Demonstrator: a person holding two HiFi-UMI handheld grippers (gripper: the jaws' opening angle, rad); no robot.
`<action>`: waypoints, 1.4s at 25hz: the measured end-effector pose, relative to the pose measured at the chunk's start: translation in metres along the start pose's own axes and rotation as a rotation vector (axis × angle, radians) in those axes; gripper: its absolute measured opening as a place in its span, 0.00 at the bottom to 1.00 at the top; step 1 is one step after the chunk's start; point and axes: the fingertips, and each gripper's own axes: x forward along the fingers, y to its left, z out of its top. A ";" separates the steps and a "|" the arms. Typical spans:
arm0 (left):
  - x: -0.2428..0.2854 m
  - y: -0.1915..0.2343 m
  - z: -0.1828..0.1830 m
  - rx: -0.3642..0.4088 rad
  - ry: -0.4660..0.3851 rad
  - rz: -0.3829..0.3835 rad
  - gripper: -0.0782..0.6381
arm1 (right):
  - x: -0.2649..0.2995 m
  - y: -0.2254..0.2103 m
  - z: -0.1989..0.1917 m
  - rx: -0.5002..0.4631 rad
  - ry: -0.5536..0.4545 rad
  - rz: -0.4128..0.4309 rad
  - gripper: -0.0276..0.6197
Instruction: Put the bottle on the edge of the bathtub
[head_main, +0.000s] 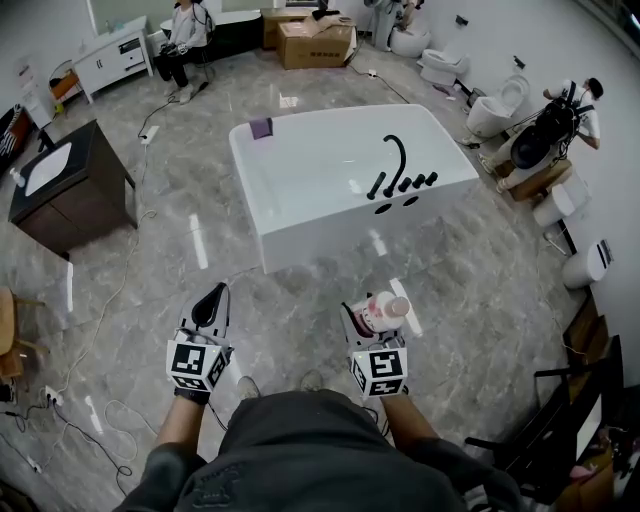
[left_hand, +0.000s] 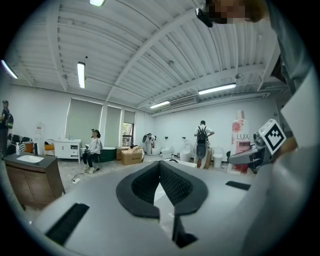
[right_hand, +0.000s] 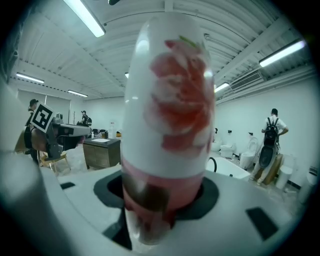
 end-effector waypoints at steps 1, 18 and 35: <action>0.003 -0.002 0.000 0.000 0.001 0.007 0.11 | 0.002 -0.003 -0.001 -0.003 0.001 0.010 0.39; 0.061 -0.018 -0.016 -0.001 0.007 0.051 0.11 | 0.058 -0.053 -0.005 -0.033 0.002 0.100 0.39; 0.238 0.115 0.000 -0.012 0.048 -0.074 0.11 | 0.233 -0.081 0.046 -0.020 0.073 -0.013 0.39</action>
